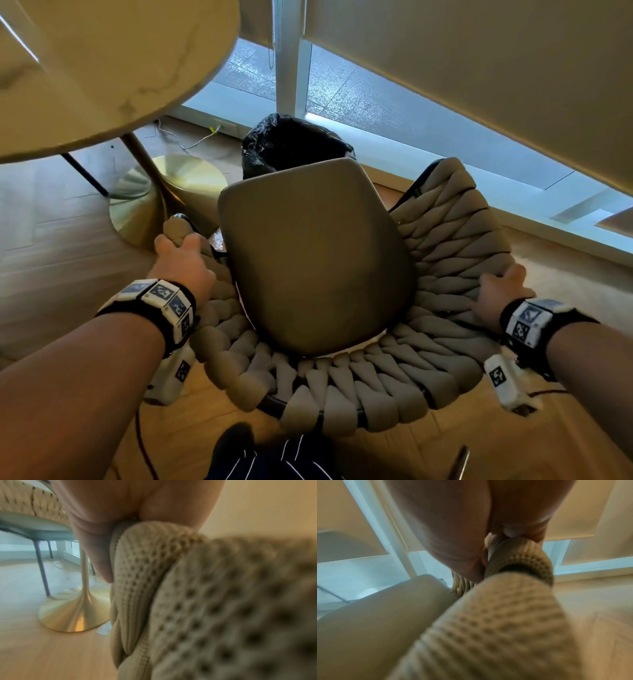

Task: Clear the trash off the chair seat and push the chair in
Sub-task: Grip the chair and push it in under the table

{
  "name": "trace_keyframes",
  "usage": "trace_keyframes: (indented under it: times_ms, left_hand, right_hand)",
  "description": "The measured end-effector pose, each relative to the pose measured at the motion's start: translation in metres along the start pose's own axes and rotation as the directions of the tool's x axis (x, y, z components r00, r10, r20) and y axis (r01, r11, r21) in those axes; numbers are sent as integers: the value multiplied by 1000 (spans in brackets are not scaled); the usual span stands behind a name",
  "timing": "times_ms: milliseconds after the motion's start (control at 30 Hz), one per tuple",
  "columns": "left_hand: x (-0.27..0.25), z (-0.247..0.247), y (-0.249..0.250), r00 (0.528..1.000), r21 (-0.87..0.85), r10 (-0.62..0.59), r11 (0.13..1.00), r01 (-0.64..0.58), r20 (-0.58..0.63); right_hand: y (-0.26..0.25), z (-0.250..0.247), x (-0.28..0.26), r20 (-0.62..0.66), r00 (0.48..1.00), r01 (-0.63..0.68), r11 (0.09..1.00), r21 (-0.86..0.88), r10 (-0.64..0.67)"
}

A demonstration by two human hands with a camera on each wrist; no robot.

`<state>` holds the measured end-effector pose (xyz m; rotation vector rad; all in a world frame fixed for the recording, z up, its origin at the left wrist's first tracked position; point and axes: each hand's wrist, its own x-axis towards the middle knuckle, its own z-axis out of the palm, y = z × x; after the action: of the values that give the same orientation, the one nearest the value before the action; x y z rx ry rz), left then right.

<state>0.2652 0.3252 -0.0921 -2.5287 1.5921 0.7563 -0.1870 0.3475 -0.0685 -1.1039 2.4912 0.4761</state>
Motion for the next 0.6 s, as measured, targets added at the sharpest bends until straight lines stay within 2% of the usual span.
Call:
trace_keyframes:
  times_ms: [67,133,233,367,500,600]
  left_hand:
    - [3,-7,-21,1000,44,-7,999,6,9]
    - [8,-12,-47,1000,56,-14,998,14,7]
    - [15,-19,-88,1000,29,-18,999,18,-11]
    - [23,-33,-138,998,58,-50,997,52,-24]
    - [24,-52,-173,994,146,-108,983,110,-20]
    - [8,-63,-192,990,265,-137,956,124,28]
  right_hand:
    - [-4,11,-17,41,998,-57,989,133,52]
    - [-14,17,-38,64,997,-59,984,169,49]
    - [-37,20,-62,126,991,48,999,-4,-47]
    - [-76,25,-94,178,960,261,928,-267,-218]
    - [-111,29,-112,202,921,382,878,-290,-334]
    - [-130,21,-112,164,896,443,850,-284,-412]
